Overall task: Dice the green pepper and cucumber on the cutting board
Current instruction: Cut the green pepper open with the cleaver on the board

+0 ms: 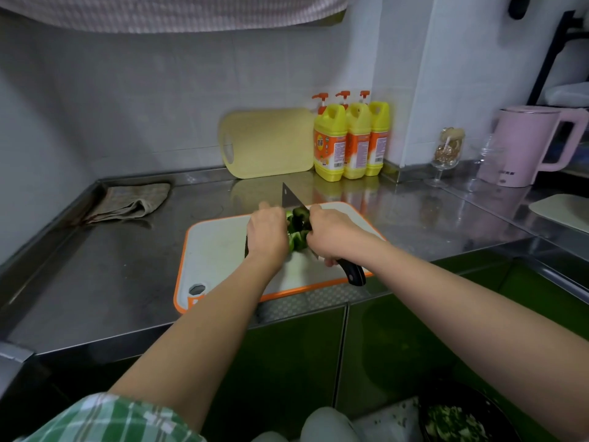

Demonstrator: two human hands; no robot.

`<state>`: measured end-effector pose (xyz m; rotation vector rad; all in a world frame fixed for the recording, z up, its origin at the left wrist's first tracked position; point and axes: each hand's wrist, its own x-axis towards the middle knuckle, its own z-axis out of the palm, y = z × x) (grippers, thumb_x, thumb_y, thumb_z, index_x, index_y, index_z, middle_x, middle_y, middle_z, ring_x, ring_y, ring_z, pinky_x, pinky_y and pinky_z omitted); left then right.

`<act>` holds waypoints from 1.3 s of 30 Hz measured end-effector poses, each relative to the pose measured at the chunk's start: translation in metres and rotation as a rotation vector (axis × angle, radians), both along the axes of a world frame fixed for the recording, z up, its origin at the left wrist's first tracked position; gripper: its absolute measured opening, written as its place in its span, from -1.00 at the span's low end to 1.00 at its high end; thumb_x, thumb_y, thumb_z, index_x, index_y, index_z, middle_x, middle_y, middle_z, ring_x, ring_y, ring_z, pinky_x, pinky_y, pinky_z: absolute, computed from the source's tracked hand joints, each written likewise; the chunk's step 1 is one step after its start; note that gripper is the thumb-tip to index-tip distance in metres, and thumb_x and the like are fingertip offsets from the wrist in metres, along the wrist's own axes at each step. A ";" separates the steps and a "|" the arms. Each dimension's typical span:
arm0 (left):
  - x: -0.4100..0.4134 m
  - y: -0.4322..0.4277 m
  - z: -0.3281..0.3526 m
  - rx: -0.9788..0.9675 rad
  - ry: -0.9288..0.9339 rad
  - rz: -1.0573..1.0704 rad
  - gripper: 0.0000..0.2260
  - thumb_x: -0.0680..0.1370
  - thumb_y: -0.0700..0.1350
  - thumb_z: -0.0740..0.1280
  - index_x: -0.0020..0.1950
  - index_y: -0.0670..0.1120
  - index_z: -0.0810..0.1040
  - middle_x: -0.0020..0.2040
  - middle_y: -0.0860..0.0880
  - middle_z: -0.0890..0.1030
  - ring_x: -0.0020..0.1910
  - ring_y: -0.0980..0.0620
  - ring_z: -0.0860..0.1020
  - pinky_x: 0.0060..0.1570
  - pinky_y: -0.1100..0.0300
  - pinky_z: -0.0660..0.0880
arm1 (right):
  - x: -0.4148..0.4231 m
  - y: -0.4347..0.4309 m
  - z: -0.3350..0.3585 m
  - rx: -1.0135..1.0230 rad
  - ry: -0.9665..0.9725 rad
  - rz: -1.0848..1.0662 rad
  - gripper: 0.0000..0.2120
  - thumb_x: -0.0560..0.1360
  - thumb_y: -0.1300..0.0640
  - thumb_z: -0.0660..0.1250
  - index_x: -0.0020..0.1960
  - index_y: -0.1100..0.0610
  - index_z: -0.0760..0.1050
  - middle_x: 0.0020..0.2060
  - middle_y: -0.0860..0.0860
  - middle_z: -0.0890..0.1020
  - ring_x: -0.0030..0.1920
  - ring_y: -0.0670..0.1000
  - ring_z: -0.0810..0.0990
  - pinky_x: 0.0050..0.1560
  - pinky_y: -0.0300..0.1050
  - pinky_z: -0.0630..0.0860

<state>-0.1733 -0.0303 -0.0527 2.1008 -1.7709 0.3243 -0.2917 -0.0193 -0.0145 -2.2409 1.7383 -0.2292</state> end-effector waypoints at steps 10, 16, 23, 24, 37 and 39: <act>-0.001 -0.006 -0.015 -0.061 0.064 0.009 -0.78 0.57 -0.22 0.31 0.19 -0.23 0.41 0.17 -0.20 0.44 0.04 -0.19 0.54 -0.12 0.06 0.41 | -0.011 0.002 0.002 0.106 0.022 0.052 -0.77 0.54 0.37 0.15 0.18 0.26 0.28 -0.22 0.22 0.60 -0.27 0.18 0.65 -0.39 -0.09 0.52; 0.010 -0.001 -0.018 -0.066 0.213 -0.047 -0.71 0.58 -0.11 0.32 0.24 -0.21 0.45 0.15 -0.23 0.46 0.07 -0.27 0.51 -0.02 -0.04 0.42 | 0.012 -0.020 -0.021 0.051 0.016 0.027 -0.68 0.46 0.39 0.24 0.18 0.23 0.32 -0.26 0.17 0.54 -0.21 0.24 0.67 -0.21 0.07 0.64; 0.018 0.002 -0.011 -0.008 0.338 -0.107 -0.62 0.51 -0.17 0.32 0.34 0.00 0.50 0.16 -0.19 0.61 0.18 -0.21 0.51 0.08 0.05 0.41 | 0.016 -0.028 -0.025 0.051 0.008 0.025 -0.75 0.47 0.33 0.27 0.14 0.23 0.37 -0.17 0.19 0.63 -0.30 0.19 0.66 -0.20 0.03 0.63; 0.018 0.003 -0.009 -0.009 0.347 -0.106 -0.61 0.51 -0.20 0.31 0.33 0.00 0.52 0.17 -0.17 0.61 0.19 -0.21 0.51 0.09 0.06 0.41 | 0.015 -0.028 -0.021 0.065 0.023 0.044 -0.76 0.47 0.33 0.30 0.12 0.26 0.42 -0.15 0.18 0.64 -0.26 0.17 0.66 -0.21 0.00 0.61; 0.028 -0.006 -0.006 -0.004 0.488 -0.036 -0.76 0.55 -0.06 0.34 0.21 0.01 0.61 0.07 -0.13 0.66 0.06 -0.15 0.58 0.07 0.07 0.47 | -0.003 -0.030 -0.023 0.069 -0.072 0.031 -0.78 0.48 0.36 0.20 0.10 0.32 0.49 -0.37 0.18 0.60 -0.43 0.10 0.59 -0.34 -0.07 0.56; 0.026 -0.008 -0.007 0.015 0.490 -0.044 -0.72 0.55 -0.06 0.33 0.26 0.02 0.59 0.09 -0.12 0.66 0.08 -0.15 0.58 0.09 0.07 0.47 | -0.008 -0.032 -0.025 0.016 -0.130 0.021 -0.80 0.51 0.34 0.15 0.10 0.29 0.44 -0.28 0.22 0.62 -0.36 0.18 0.65 -0.33 -0.03 0.57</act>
